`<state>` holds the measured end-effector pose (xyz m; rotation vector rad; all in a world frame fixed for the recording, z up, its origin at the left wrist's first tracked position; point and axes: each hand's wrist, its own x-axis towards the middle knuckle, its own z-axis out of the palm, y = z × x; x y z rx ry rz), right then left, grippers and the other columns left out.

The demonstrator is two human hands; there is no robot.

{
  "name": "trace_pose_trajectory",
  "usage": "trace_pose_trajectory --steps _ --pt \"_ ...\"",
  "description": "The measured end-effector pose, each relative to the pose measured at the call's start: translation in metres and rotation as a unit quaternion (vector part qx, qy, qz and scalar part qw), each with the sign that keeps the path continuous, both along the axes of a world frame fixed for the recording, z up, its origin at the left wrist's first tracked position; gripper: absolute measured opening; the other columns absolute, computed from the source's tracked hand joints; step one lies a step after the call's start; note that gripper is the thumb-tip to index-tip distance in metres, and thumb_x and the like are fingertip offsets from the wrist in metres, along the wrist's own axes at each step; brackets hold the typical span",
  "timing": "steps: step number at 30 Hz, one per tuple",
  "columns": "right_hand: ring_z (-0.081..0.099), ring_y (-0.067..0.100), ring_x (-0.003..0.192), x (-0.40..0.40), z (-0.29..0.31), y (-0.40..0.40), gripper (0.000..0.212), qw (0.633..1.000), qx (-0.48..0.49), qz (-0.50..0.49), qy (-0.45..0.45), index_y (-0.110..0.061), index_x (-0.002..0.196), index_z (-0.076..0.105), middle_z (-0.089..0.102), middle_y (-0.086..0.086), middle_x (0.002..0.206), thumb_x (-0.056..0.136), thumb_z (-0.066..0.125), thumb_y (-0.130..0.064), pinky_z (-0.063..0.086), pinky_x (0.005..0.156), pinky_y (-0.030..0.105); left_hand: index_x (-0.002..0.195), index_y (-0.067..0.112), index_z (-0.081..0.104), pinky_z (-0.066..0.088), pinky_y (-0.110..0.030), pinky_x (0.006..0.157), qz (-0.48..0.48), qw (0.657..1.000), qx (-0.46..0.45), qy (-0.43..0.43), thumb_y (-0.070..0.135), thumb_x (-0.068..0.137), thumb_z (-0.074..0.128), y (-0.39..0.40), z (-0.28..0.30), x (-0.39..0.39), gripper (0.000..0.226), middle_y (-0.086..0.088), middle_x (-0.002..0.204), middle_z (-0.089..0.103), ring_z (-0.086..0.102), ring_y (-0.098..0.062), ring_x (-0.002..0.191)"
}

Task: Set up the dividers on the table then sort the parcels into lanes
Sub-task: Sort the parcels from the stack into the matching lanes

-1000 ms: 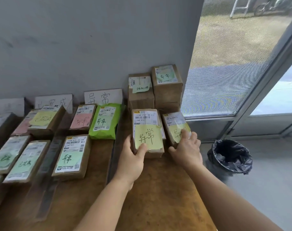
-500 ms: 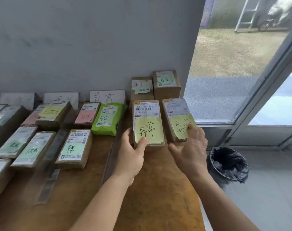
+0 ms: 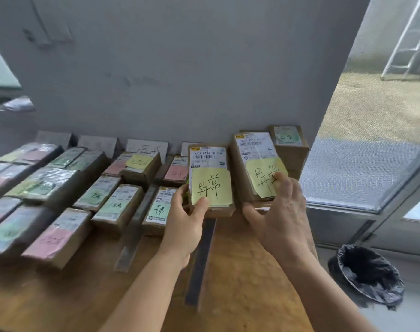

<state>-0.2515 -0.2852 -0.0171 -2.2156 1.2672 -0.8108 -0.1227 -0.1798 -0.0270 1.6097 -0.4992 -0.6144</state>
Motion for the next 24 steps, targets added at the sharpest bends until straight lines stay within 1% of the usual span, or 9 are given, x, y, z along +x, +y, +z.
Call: trace_pose_trajectory --steps 1,3,7,9,12,15,19,21,24 --pt "0.030 0.026 0.127 0.009 0.001 0.008 0.086 1.000 -0.006 0.003 0.008 -0.019 0.144 0.023 0.029 0.002 0.141 0.075 0.071 -0.039 0.027 0.106 0.035 0.126 0.037 0.042 0.046 -0.041 0.103 0.002 1.000 0.003 -0.001 0.029 0.095 0.057 0.009 0.000 0.007 0.035 0.011 0.116 0.062 0.056 -0.011 0.114" --pt "0.028 0.027 0.127 0.026 0.002 0.025 0.087 1.000 -0.002 0.008 0.011 -0.020 0.145 0.021 0.026 0.004 0.142 0.076 0.070 -0.040 0.029 0.108 0.038 0.124 0.040 0.039 0.045 -0.043 0.103 0.004 1.000 0.014 0.001 0.032 0.094 0.057 0.027 0.000 0.022 0.035 0.012 0.115 0.062 0.054 -0.014 0.116" --pt "0.020 0.030 0.134 0.060 0.000 0.058 0.088 0.999 0.032 0.008 0.029 -0.021 0.147 0.014 0.018 0.006 0.149 0.079 0.067 -0.041 0.028 0.111 0.044 0.137 0.035 0.035 0.044 -0.044 0.105 0.003 0.999 0.033 0.014 0.034 0.094 0.056 0.061 -0.004 0.051 0.048 0.009 0.124 0.058 0.050 -0.016 0.122" --pt "0.019 0.030 0.134 0.077 -0.002 0.071 0.087 0.999 0.040 0.001 0.036 -0.021 0.147 0.013 0.017 0.006 0.149 0.080 0.065 -0.042 0.028 0.111 0.044 0.140 0.032 0.033 0.045 -0.042 0.104 -0.004 0.999 0.044 0.024 0.031 0.096 0.055 0.075 -0.007 0.061 0.049 0.008 0.123 0.055 0.050 -0.016 0.122" --pt "0.018 0.032 0.134 0.094 -0.007 0.083 0.085 0.997 0.051 -0.024 0.054 -0.021 0.146 0.014 0.018 0.009 0.148 0.080 0.064 -0.042 0.027 0.111 0.044 0.144 0.032 0.028 0.043 -0.044 0.106 -0.039 0.995 0.080 0.042 0.033 0.097 0.052 0.094 -0.018 0.069 0.052 0.008 0.127 0.054 0.047 -0.015 0.124" --pt "0.021 0.035 0.131 0.101 -0.012 0.091 0.082 0.993 0.060 -0.053 0.083 -0.020 0.143 0.017 0.021 0.013 0.146 0.080 0.064 -0.041 0.028 0.108 0.044 0.147 0.033 0.024 0.040 -0.046 0.108 -0.071 0.989 0.114 0.063 0.035 0.097 0.052 0.107 -0.034 0.072 0.057 0.006 0.135 0.052 0.045 -0.017 0.128" --pt "0.023 0.036 0.129 0.103 -0.019 0.104 0.080 0.988 0.056 -0.072 0.122 -0.019 0.142 0.018 0.020 0.015 0.146 0.080 0.064 -0.040 0.030 0.108 0.044 0.147 0.030 0.025 0.040 -0.047 0.108 -0.098 0.980 0.152 0.087 0.033 0.097 0.052 0.121 -0.053 0.073 0.056 0.003 0.136 0.052 0.046 -0.019 0.127" --pt "0.024 0.037 0.129 0.105 -0.023 0.111 0.078 0.987 0.051 -0.079 0.133 -0.019 0.141 0.018 0.020 0.016 0.147 0.081 0.063 -0.040 0.030 0.107 0.044 0.147 0.030 0.024 0.038 -0.044 0.108 -0.110 0.973 0.181 0.086 0.032 0.098 0.051 0.128 -0.062 0.072 0.056 0.002 0.139 0.050 0.044 -0.021 0.128" --pt "0.026 0.037 0.127 0.107 -0.028 0.122 0.077 0.985 0.044 -0.080 0.147 -0.018 0.141 0.018 0.021 0.016 0.145 0.082 0.062 -0.041 0.031 0.106 0.044 0.148 0.025 0.022 0.039 -0.040 0.104 -0.111 0.967 0.221 0.068 0.031 0.100 0.047 0.138 -0.078 0.067 0.055 -0.001 0.142 0.048 0.044 -0.023 0.128"
